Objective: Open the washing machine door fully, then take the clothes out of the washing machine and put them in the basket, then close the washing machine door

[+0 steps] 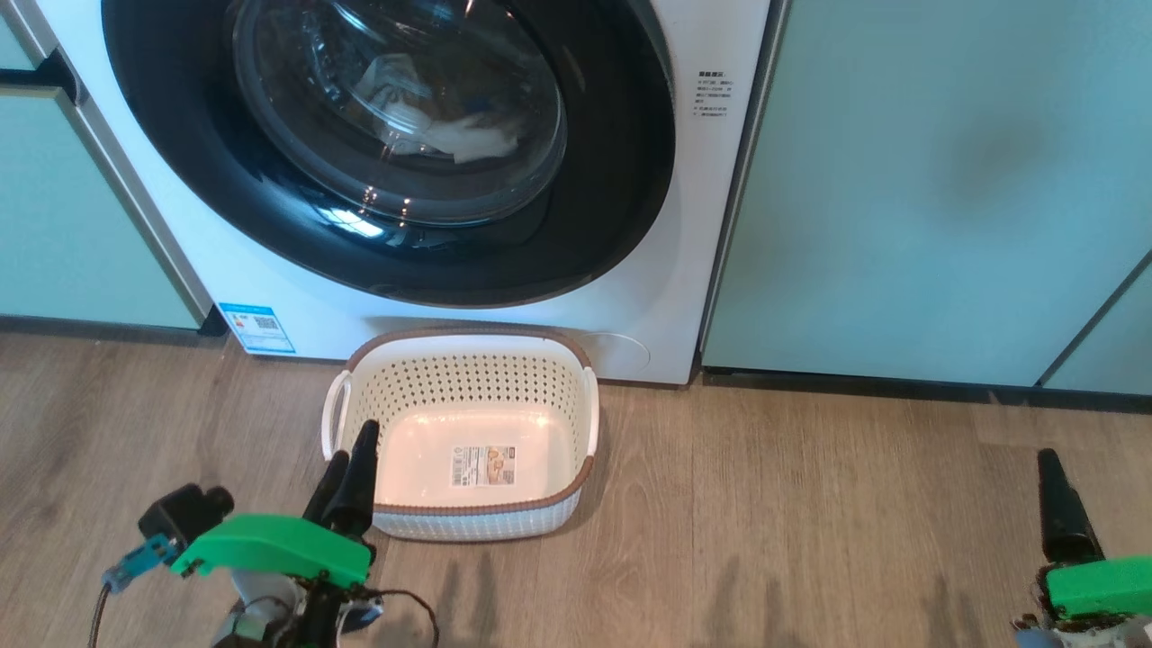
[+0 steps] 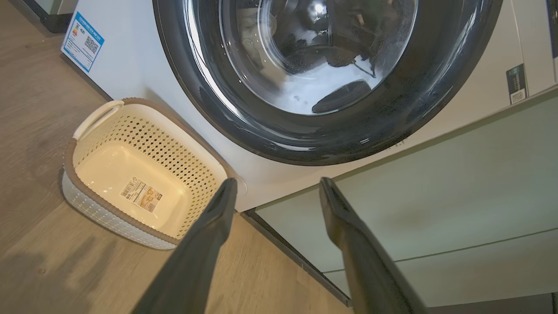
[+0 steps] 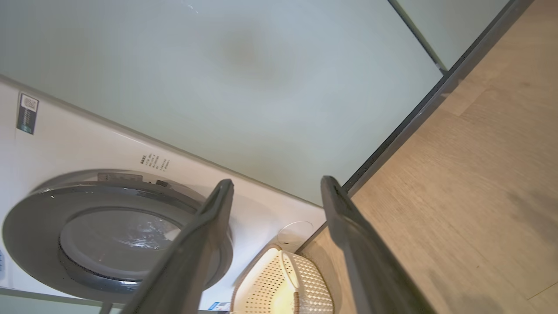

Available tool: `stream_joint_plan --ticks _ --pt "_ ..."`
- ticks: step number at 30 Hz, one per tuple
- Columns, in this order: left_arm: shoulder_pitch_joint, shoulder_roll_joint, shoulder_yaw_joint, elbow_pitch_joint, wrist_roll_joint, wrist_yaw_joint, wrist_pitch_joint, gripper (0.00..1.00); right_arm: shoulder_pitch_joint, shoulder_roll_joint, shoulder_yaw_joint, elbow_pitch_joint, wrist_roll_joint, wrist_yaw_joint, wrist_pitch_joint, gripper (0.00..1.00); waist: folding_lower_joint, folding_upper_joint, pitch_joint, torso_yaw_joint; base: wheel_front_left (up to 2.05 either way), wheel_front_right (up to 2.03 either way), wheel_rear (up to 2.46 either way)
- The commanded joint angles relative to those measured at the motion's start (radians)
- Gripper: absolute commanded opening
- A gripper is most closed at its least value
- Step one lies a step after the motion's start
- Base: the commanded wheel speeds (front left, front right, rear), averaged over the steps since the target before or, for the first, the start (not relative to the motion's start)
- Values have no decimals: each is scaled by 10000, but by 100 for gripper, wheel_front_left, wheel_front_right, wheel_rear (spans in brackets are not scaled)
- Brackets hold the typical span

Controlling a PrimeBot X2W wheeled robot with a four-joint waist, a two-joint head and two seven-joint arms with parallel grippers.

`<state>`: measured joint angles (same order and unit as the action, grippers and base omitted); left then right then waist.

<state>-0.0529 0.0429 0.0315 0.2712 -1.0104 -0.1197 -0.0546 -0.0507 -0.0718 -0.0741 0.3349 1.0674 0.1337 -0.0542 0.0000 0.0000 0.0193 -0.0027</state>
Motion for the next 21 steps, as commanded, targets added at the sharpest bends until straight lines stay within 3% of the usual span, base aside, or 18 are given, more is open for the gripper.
stream_joint_plan --ticks 1,13,21 --pt "-597 61 208 -430 546 38 -140 100 -614 -179 41 -364 -560 -13 -139 100 0 0 7 1 0 0 0" --pt "-635 154 -234 -851 3245 260 -494 100 -709 -160 109 -432 -3691 -17 -494 100 0 0 58 -6 0 0 0" --pt "-724 375 -689 -970 4506 442 -730 100 -775 -57 186 -383 -5134 -19 -731 100 0 0 86 -13 0 0 0"
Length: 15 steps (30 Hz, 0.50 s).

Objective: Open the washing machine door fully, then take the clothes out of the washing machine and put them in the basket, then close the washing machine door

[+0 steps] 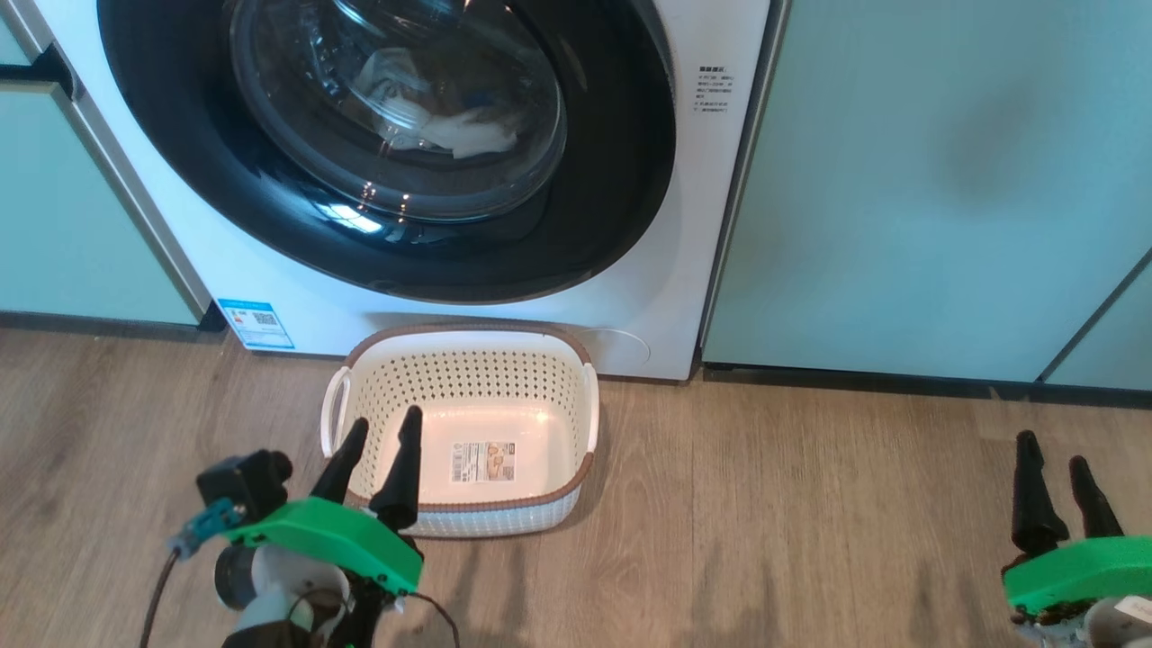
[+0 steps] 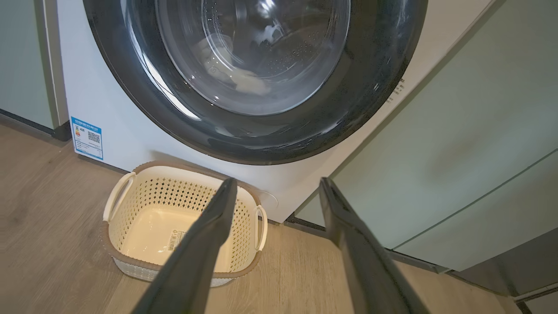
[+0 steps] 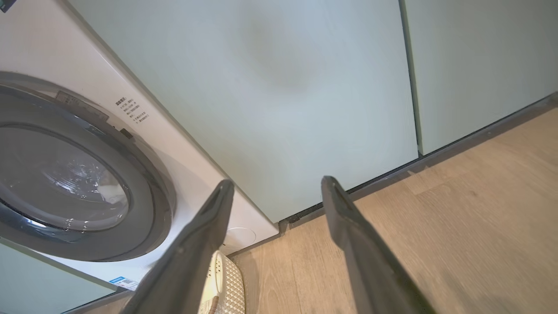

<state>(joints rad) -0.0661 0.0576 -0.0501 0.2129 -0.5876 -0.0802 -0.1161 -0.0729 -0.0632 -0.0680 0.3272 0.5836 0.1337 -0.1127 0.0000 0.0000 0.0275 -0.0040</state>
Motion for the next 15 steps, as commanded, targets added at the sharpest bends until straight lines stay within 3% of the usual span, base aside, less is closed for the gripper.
stream_joint_plan --ticks 1,15 --pt "-608 250 77 -398 402 62 -144 100 -562 -134 134 -307 -445 -19 -175 100 0 0 7 2 0 0 0" --pt "-815 422 -396 -400 1935 216 -556 100 -698 -134 357 -176 -2135 -23 -588 100 0 0 45 -27 0 0 0"
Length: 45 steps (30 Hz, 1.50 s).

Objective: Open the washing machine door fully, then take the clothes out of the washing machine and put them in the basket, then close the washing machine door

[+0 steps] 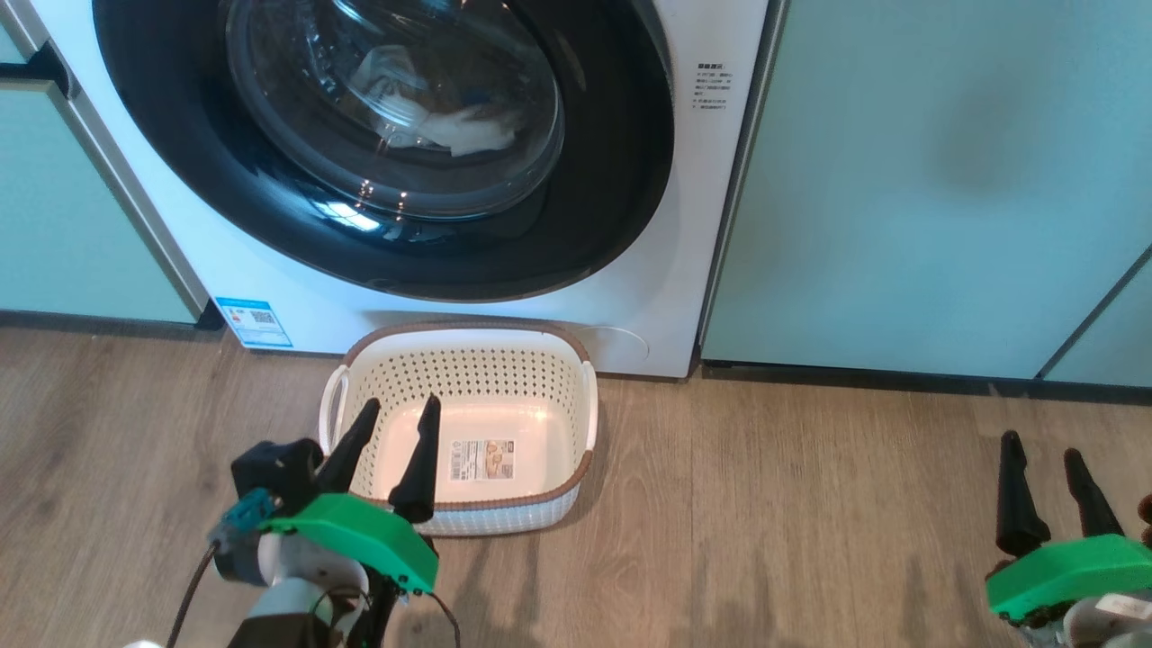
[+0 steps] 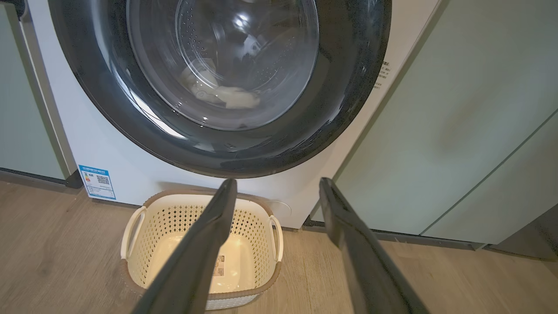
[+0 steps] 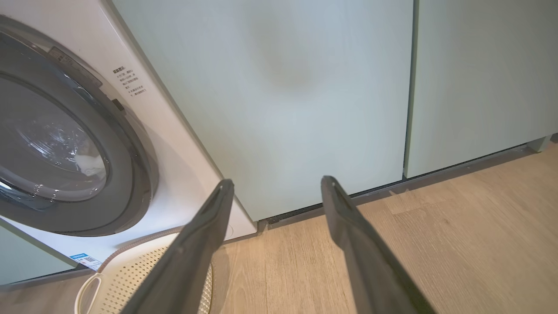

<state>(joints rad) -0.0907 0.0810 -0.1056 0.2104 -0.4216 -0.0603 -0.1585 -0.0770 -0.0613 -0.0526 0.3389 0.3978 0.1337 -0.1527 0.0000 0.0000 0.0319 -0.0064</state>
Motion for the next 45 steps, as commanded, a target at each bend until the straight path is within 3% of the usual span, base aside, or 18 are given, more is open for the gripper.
stream_joint_plan --ticks 1,31,45 --pt "-581 189 138 -358 366 11 -161 100 -674 -156 216 -282 -394 -23 -217 100 0 0 10 -6 0 0 0" --pt "-1139 206 -94 109 3681 139 -1015 100 -1052 -211 417 -224 -3758 -30 -1073 100 0 0 155 -50 0 0 0" --pt "-1176 90 90 363 3669 112 -1033 100 -1046 -165 313 -221 -3680 -30 -1090 100 0 0 155 -50 0 0 0"
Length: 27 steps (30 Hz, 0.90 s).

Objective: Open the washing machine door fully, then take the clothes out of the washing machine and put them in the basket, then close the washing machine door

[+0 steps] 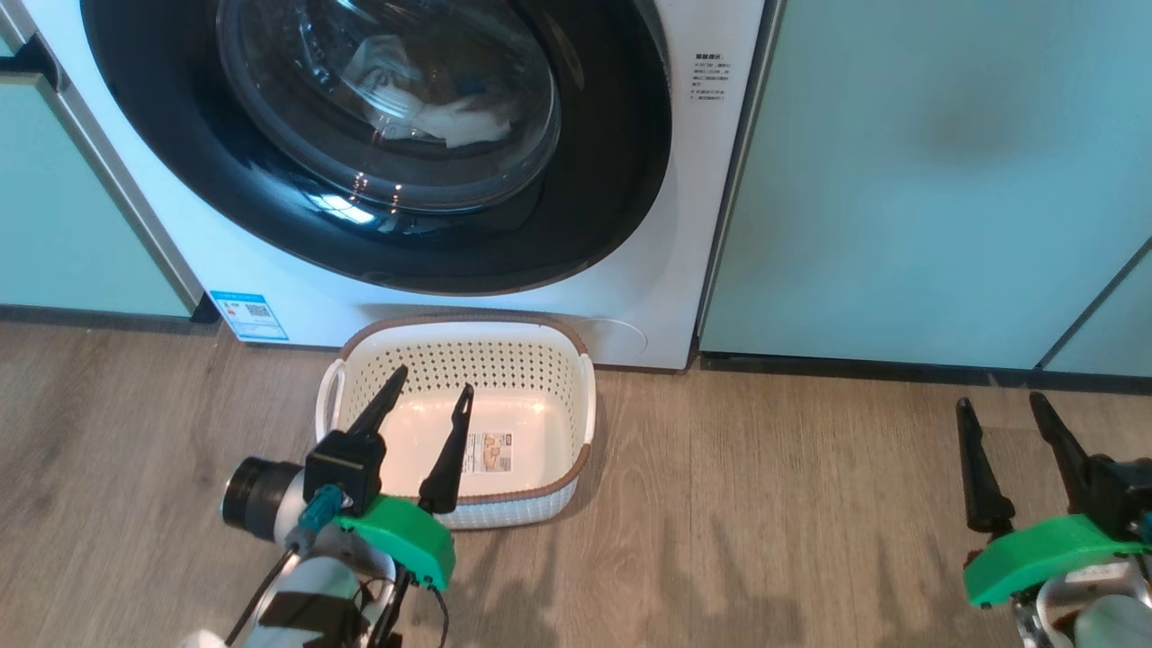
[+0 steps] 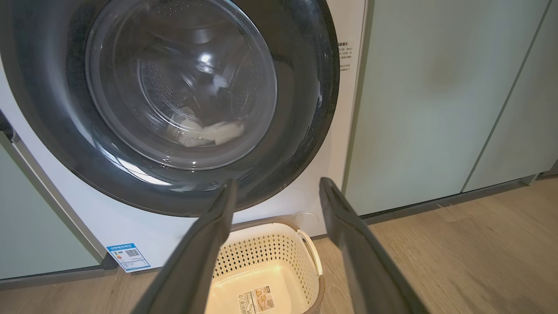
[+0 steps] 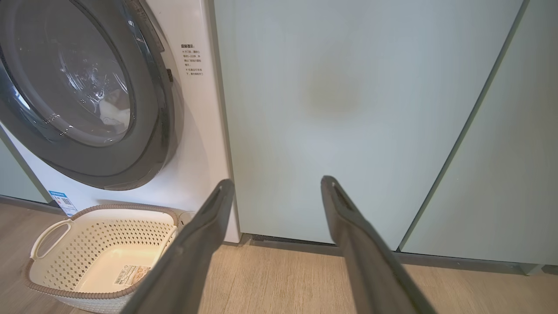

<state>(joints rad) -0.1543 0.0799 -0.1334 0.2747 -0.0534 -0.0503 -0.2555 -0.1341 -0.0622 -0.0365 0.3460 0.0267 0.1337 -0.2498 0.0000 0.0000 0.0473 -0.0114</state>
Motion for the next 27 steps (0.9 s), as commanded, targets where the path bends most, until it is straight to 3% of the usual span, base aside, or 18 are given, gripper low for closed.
stream_joint_plan --ticks 1,16,19,27 --pt "-545 95 379 -273 -13 9 -63 100 -476 -154 148 -290 44 -30 -120 100 0 0 0 1 0 0 0" --pt "-541 -3 533 -210 -35 -68 -63 100 -446 -130 90 -309 168 -30 -120 100 0 0 -8 -12 0 0 0" --pt "-552 -14 551 -210 -13 -79 -63 100 -426 -125 121 -275 277 -30 -120 0 0 0 2 -9 0 0 0" --pt "-574 -51 609 -243 -21 -116 -63 100 -424 -229 275 -211 577 -30 -120 0 0 0 51 11 0 0 0"
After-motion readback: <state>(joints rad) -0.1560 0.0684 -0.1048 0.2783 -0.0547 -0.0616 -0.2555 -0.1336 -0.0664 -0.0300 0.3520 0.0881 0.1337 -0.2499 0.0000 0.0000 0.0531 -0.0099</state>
